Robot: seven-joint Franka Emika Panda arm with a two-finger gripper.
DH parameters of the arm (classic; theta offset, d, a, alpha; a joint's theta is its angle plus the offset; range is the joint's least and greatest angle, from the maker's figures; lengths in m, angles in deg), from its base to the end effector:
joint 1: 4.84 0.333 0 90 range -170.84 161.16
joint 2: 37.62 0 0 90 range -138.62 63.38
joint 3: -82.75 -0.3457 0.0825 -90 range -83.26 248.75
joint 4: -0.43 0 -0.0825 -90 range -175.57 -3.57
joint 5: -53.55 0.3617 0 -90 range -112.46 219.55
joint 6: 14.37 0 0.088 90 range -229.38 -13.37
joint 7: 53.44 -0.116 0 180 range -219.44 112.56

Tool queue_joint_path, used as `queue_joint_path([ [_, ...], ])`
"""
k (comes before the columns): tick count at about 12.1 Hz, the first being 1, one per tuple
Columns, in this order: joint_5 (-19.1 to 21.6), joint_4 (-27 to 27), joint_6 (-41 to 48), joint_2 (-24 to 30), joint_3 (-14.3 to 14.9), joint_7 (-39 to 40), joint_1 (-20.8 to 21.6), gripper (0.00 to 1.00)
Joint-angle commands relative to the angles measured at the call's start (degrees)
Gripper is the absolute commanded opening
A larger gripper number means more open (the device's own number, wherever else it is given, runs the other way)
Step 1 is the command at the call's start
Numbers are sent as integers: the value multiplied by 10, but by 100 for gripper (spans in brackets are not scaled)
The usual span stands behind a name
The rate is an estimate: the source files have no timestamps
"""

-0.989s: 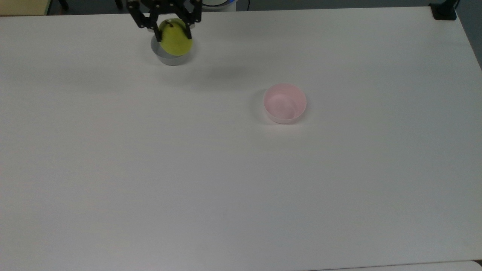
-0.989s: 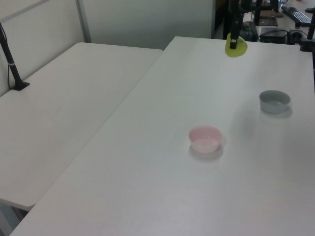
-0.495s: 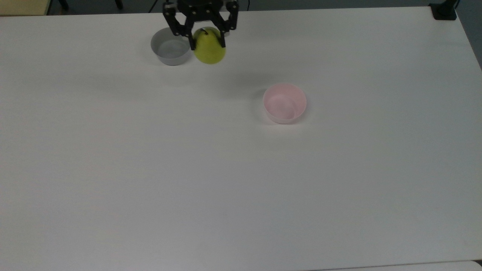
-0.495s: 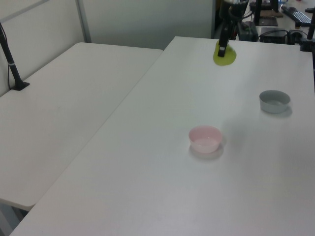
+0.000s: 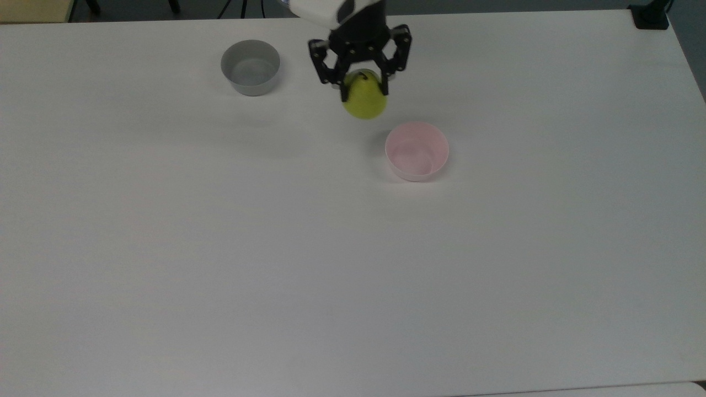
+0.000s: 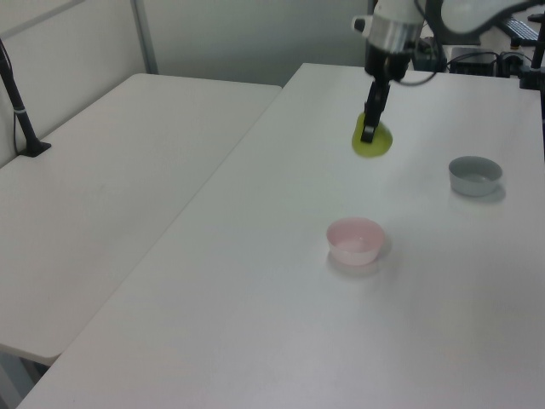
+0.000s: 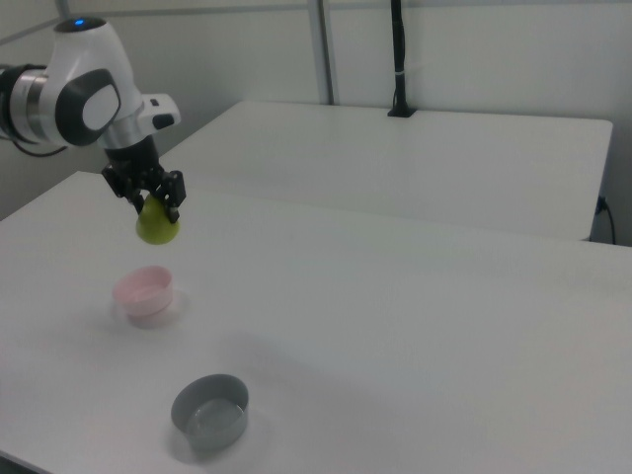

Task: Place the pear in the bowl
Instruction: 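Carry the pear over the pink bowl and lower it in, then open the gripper to release the pear into the pink bowl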

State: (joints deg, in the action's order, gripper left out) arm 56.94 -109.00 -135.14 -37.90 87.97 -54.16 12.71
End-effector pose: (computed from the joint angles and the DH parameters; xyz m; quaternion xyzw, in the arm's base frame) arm 0.5475 0.1231 0.5371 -0.9911 -0.0881 -0.0927 0.0373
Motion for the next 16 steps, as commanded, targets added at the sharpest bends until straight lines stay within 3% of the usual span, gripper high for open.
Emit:
queue_joint_path([
  [1,5,-19,-62,-42,4,-48,47,0],
  [5,3,-18,-133,-102,1,-81,68,0],
  [14,-2,-18,-156,-153,-14,-81,86,0],
  [15,-2,-18,-155,-154,-14,-81,86,10],
  [16,-2,-15,-152,-153,-14,-83,85,38],
])
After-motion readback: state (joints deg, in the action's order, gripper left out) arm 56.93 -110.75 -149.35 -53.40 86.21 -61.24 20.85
